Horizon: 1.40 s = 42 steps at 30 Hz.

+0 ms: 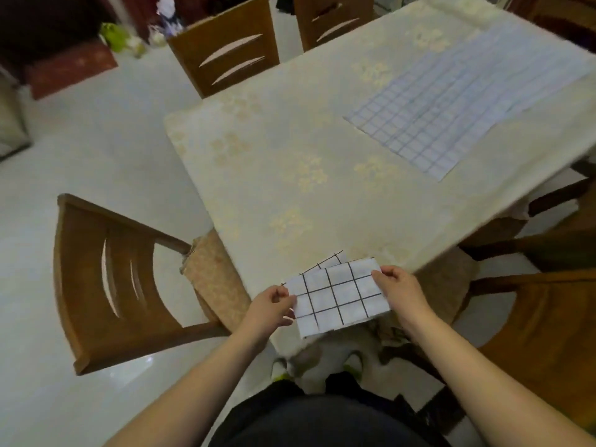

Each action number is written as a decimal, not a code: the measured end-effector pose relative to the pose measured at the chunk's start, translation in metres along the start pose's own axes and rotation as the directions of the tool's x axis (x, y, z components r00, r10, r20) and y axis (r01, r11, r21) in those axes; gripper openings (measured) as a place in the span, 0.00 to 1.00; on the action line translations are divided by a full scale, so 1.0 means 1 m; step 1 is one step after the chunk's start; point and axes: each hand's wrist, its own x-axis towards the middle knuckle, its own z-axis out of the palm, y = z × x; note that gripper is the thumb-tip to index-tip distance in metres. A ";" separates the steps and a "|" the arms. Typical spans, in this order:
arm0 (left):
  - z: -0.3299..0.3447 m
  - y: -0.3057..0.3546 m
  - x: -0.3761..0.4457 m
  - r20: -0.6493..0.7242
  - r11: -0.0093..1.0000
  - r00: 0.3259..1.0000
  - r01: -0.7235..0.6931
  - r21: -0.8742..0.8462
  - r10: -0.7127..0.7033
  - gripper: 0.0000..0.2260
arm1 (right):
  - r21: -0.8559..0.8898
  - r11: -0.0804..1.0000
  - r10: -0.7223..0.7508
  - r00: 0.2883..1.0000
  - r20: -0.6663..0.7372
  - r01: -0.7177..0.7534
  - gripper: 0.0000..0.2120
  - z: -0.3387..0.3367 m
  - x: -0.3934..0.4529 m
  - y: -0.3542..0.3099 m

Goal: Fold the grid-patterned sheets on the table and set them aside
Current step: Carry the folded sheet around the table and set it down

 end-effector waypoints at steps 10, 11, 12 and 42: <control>0.012 -0.032 0.017 -0.276 0.999 0.960 0.037 -0.023 -0.042 0.04 | -0.331 0.932 -0.088 0.978 0.189 0.148 0.11 0.026 0.054 -0.003; 0.013 -0.034 0.018 -0.290 0.999 0.956 0.037 -0.022 -0.041 0.04 | -0.356 0.921 -0.088 0.976 0.201 0.157 0.10 0.027 0.057 -0.004; 0.013 -0.035 0.019 -0.302 0.999 0.953 0.036 -0.015 -0.039 0.03 | -0.375 0.911 -0.096 0.972 0.213 0.172 0.09 0.029 0.060 -0.006; 0.021 -0.081 0.040 0.218 0.152 0.873 -0.310 0.938 0.436 0.41 | -0.705 -0.018 -0.238 0.682 0.692 0.709 0.32 0.072 0.047 0.042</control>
